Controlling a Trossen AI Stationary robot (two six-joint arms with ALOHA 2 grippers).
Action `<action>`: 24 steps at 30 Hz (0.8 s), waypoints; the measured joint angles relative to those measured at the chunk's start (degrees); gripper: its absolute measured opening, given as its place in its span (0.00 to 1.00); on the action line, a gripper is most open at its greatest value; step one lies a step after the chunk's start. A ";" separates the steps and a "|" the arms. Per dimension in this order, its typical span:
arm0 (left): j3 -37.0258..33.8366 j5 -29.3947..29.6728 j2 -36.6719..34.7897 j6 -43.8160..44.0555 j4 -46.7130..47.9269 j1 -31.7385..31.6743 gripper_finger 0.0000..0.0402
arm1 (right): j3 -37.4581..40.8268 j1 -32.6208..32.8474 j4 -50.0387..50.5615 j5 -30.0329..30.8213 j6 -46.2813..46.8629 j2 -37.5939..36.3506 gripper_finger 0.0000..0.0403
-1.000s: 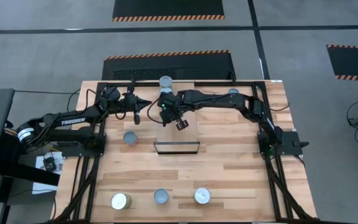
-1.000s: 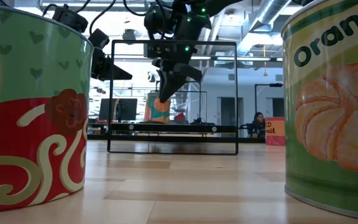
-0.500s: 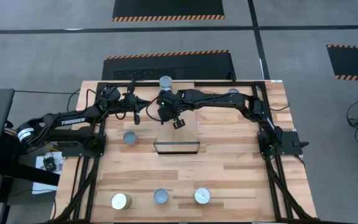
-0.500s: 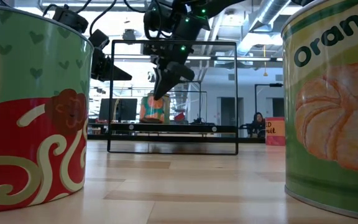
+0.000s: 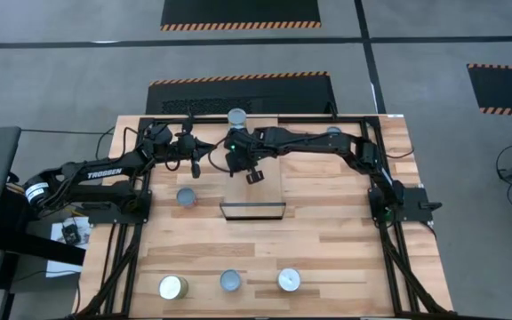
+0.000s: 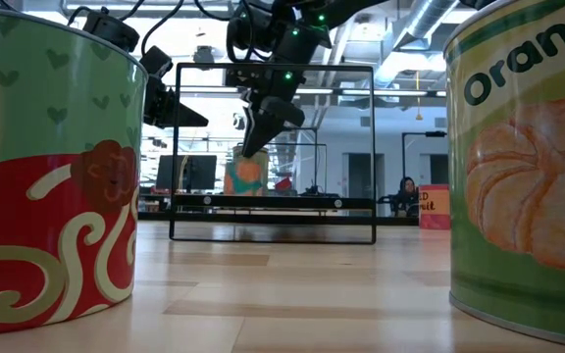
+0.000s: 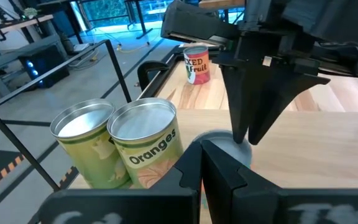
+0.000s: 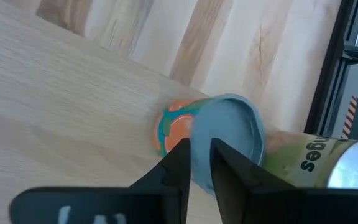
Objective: Pick and place cans onto a shelf
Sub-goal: Put the canned oranges on the shelf, then put the canned spaghetti sauce on the shelf
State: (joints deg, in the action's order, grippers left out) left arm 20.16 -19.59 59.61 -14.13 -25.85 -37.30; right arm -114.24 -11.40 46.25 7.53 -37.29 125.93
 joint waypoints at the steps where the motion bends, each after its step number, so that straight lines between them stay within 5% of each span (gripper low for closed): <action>1: -0.02 0.00 0.00 0.00 0.00 0.00 0.00 | 0.00 0.00 -0.01 0.00 0.17 0.00 0.23; 10: -0.02 0.00 0.00 0.00 0.06 0.00 0.00 | 0.09 -0.05 0.25 0.81 1.04 -0.60 0.32; 15: -0.02 0.01 0.00 -0.37 0.94 0.00 0.00 | 0.11 2.66 3.69 5.83 -0.45 -5.59 0.19; 18: -0.01 0.00 0.00 -0.31 1.47 0.04 0.00 | 0.97 3.83 6.11 3.56 1.50 -9.62 0.05; 24: -0.02 0.06 0.00 -0.31 2.21 1.50 0.00 | 15.69 2.10 -0.54 0.10 7.40 -22.11 0.02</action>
State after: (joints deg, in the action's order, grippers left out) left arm 20.14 -19.53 59.61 -14.44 -23.64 -35.80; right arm -98.55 -9.30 45.70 7.63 -29.89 103.82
